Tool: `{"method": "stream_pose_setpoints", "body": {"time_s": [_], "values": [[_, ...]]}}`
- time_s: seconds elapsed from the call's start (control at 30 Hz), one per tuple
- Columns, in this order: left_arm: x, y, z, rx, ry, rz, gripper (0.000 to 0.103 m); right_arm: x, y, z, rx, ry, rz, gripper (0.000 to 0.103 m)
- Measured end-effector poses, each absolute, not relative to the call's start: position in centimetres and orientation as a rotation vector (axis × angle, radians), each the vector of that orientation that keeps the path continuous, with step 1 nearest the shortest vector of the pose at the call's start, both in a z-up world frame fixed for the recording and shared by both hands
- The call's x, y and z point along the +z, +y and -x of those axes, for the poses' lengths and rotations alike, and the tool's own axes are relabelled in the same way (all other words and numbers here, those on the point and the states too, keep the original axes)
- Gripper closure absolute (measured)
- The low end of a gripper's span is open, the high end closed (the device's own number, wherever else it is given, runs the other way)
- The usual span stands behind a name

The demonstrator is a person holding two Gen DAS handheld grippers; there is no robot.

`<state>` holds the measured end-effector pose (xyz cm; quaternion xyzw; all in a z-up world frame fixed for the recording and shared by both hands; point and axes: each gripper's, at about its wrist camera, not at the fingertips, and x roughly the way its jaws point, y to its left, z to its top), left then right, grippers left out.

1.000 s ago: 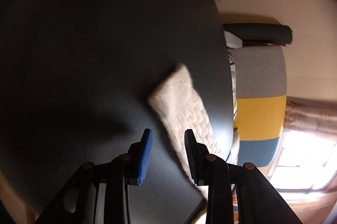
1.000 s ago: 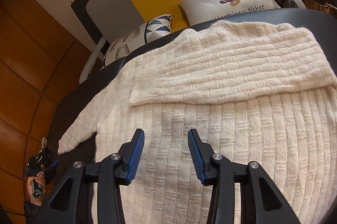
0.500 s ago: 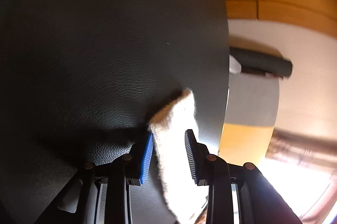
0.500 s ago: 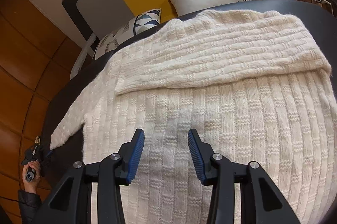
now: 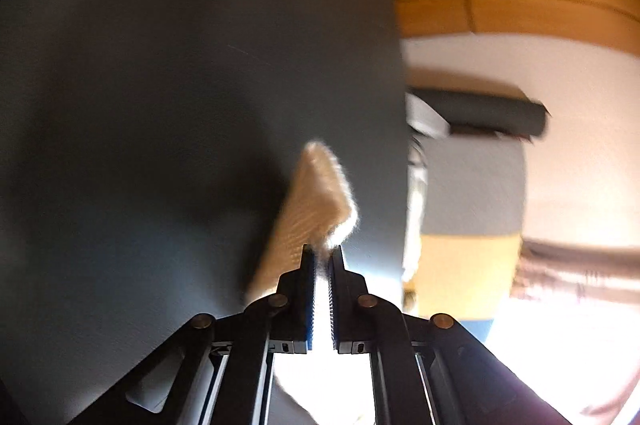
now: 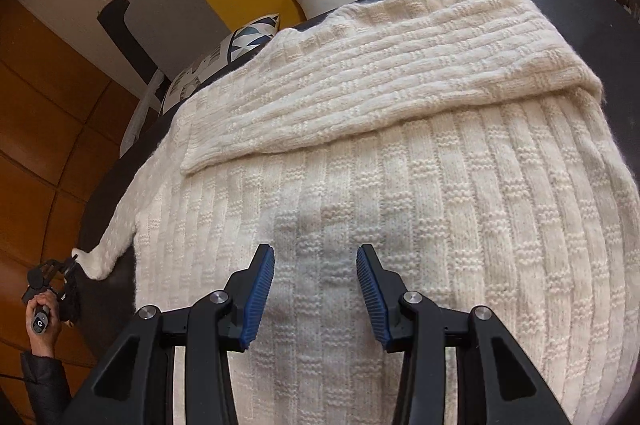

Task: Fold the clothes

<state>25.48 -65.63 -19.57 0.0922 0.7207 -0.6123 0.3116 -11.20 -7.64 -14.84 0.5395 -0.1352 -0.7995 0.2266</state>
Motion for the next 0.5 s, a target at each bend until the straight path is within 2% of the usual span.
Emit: {"method": "stream_pose_setpoints", "body": {"time_s": [0.3, 0.5], "values": [[-11.0, -59.5, -9.8, -2.0, 1.942, -0.377, 0.098, -14.7, -5.8, 10.8, -2.222, -0.378, -1.461, 0.06], [-8.5, -53.5, 0.6, -2.184, 1.922, -0.559, 0.098, -15.0, -4.1, 10.8, -2.219, -0.394, -1.458, 0.06]]}}
